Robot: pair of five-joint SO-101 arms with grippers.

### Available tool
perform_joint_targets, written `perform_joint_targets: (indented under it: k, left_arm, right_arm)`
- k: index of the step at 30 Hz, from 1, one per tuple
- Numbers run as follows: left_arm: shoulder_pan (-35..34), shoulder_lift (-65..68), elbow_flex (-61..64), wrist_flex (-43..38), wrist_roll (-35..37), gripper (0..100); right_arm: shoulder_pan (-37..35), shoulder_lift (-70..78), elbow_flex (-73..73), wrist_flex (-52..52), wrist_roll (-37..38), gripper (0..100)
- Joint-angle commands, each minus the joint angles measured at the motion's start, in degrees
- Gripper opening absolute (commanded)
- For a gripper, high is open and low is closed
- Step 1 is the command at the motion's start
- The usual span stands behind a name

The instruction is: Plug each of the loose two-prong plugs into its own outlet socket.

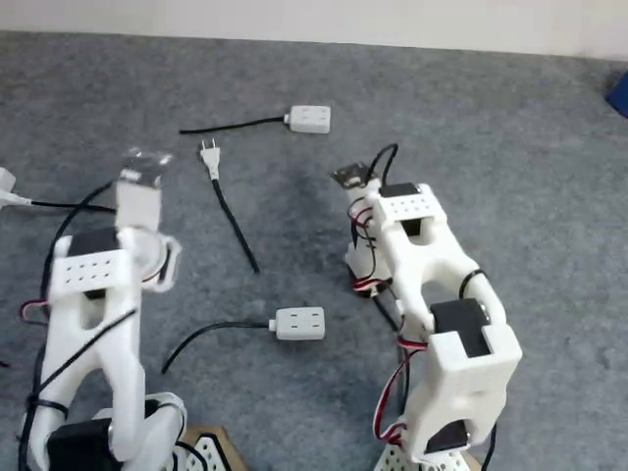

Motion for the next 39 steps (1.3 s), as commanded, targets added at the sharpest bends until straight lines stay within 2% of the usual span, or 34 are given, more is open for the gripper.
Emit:
perform_joint_targets:
  k: [1, 3, 6, 9, 12, 16, 20, 25, 30, 35, 39]
  left_arm:
    - [4.97, -1.71, -8.92, -0.35, 0.09, 26]
    - [4.88, -1.71, -12.7, 1.32, 0.44, 30]
    - [4.62, -1.98, -18.33, 8.18, 1.41, 39]
    - [4.79, -2.15, -21.67, 13.71, 1.32, 45]
    - [4.88, -2.15, -23.16, 16.44, -1.67, 46]
    - [4.97, -2.15, -24.22, 19.69, -6.07, 46]
    - [6.29, -2.15, -27.65, 24.53, -6.42, 50]
    - [13.49, -2.15, -30.73, 30.07, -6.42, 54]
    - [18.95, -1.63, -30.73, 30.15, -5.8, 54]
    - [18.68, -1.54, -30.2, 28.22, -5.01, 54]
    - [15.6, -1.54, -22.73, 21.01, -5.27, 54]
  right_arm:
    - [-4.18, -9.45, -6.29, 1.27, -1.49, 0.9]
    - [-7.34, -16.04, -7.52, 5.41, -1.49, 0.9]
    - [-13.23, -26.33, -3.91, 7.08, -2.11, 0.8]
    - [-21.58, -36.35, 5.41, 2.15, -4.4, 0.8]
    - [-27.65, -45.49, 15.25, -2.15, -4.48, 0.8]
    - [-28.35, -55.78, 30.11, -11.12, -4.4, 0.8]
    - [-28.79, -63.6, 41.8, -19.47, -4.31, 0.8]
    - [-28.79, -66.15, 42.33, -22.29, -4.4, 0.8]
    - [-29.58, -66.24, 42.33, -23.87, -4.57, 0.8]
    - [-33.36, -66.77, 42.15, -21.49, -4.75, 0.8]
    - [-35.21, -66.86, 38.02, -17.1, -4.84, 0.8]
